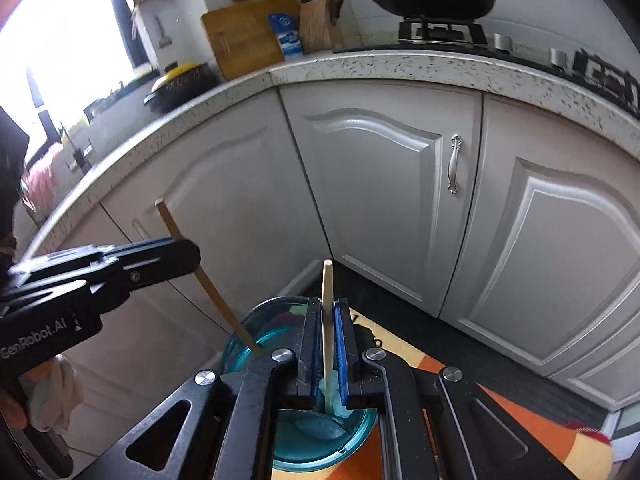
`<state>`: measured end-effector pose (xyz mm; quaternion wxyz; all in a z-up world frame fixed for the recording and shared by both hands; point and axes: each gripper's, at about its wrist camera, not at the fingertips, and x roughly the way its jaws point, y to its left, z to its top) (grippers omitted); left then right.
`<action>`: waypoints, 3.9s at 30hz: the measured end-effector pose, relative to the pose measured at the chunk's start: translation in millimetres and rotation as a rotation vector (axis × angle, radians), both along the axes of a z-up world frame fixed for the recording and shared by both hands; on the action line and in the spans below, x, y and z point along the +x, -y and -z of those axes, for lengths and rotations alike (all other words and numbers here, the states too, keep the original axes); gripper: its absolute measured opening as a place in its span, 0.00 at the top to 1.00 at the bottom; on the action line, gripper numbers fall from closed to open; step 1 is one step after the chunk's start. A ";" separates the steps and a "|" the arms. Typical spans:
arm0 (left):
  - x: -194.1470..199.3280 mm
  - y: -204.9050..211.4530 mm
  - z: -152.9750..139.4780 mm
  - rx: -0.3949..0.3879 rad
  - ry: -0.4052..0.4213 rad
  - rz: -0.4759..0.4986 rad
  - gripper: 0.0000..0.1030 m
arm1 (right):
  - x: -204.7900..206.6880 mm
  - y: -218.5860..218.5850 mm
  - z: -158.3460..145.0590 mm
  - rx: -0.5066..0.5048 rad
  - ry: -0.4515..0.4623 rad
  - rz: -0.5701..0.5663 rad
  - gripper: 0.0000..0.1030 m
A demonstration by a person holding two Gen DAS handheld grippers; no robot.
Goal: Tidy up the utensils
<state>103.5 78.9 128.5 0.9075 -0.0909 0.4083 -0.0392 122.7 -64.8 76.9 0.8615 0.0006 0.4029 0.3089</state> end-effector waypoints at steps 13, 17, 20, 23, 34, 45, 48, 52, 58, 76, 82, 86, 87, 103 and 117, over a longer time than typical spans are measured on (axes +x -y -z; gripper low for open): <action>-31.7 15.8 -7.5 0.000 0.013 -0.001 0.59 | -37.6 34.9 -10.6 -0.010 -0.005 0.032 0.66; -48.3 32.0 -3.7 0.017 0.018 0.010 0.59 | -59.6 49.4 -11.7 -0.028 0.009 0.055 0.62; -59.9 46.9 -1.2 0.038 0.029 0.026 0.59 | -73.6 59.4 -11.1 -0.042 0.010 0.077 0.61; -70.1 63.3 2.4 0.047 0.033 0.051 0.59 | -89.5 73.7 -9.0 -0.053 0.011 0.105 0.61; -92.9 111.7 19.6 0.067 0.014 0.129 0.59 | -129.2 128.5 1.2 -0.082 -0.014 0.218 0.59; -97.5 135.2 43.3 0.045 -0.053 0.175 0.59 | -150.4 180.7 27.4 -0.093 -0.078 0.303 0.56; -97.3 133.7 57.8 0.020 -0.097 0.180 0.59 | -152.6 193.6 41.8 -0.100 -0.110 0.321 0.54; -95.9 129.9 81.1 -0.043 -0.168 0.181 0.59 | -149.7 206.5 67.7 -0.112 -0.172 0.334 0.54; -95.2 132.3 118.3 -0.067 -0.247 0.177 0.59 | -140.1 219.4 97.5 -0.058 -0.247 0.344 0.54; -49.5 170.2 195.6 -0.009 -0.426 0.209 0.64 | -102.6 230.1 122.7 -0.056 -0.302 0.333 0.54; -39.1 178.1 195.6 0.030 -0.418 0.211 0.64 | -97.8 236.2 122.3 -0.048 -0.304 0.339 0.54; -36.9 176.0 195.0 0.038 -0.417 0.235 0.65 | -92.4 232.8 124.0 -0.051 -0.307 0.325 0.54; -36.0 175.5 195.0 0.035 -0.418 0.231 0.65 | -90.3 231.8 124.7 -0.053 -0.307 0.321 0.54; -23.6 180.3 193.9 0.039 -0.411 0.213 0.92 | -34.4 191.9 149.9 -0.279 -0.297 0.232 0.90; -67.7 146.6 127.0 -0.086 -0.273 0.263 0.96 | -110.6 240.0 73.0 -0.038 -0.187 0.253 0.93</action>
